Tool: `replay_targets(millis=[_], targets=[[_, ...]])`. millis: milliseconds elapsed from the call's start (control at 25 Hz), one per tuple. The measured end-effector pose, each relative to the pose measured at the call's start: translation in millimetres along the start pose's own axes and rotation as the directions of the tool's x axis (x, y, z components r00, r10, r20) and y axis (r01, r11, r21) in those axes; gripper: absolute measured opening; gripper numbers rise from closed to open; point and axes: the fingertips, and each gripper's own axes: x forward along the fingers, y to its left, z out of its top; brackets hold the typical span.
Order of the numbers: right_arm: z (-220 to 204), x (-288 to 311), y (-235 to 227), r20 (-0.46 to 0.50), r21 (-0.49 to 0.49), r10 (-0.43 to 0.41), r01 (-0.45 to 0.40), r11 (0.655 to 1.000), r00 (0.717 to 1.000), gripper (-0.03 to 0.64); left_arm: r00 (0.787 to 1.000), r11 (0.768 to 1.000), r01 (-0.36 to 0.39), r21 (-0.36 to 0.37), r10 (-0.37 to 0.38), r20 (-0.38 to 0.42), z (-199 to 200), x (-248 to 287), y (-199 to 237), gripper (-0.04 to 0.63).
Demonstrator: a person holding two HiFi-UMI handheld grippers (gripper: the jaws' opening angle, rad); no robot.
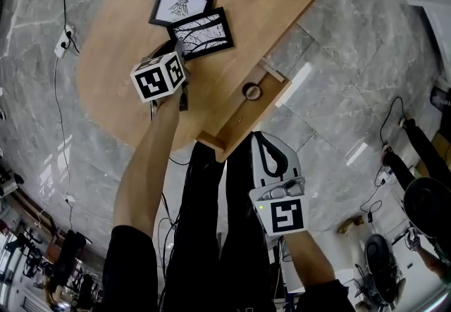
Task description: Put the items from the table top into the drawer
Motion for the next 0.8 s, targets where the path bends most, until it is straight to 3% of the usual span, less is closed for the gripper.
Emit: replay_targets(millis=[80, 240, 600, 800], targets=[[0.2, -0.9, -0.3, 0.006, 0.001, -0.002, 0.002, 1.0, 1.0, 0.009, 1.0, 1.0, 0.011, -0.026, -0.011, 0.013, 1.4, -2.1, 1.3, 0.08], [-4.7, -3.8, 0.2, 0.007, 0.0, 0.001, -0.001, 1.0, 1.0, 0.009, 0.999, 1.0, 0.019, -0.004, -0.019, 0.026, -2.9, -9.1, -0.2, 0.077], [-10.3, -11.9, 1.8, 0.004, 0.002, 0.009, -0.009, 1.0, 1.0, 0.009, 0.993, 0.981, 0.104, 0.163, -0.112, 0.041, -14.6, -39.4, -31.3, 0.075], [-10.7, -17.1, -1.8, 0.015, 0.003, 0.003, -0.003, 1.0, 1.0, 0.009, 0.991, 0.992, 0.107, 0.069, -0.112, 0.067, -48.8, -70.2, -40.4, 0.075]])
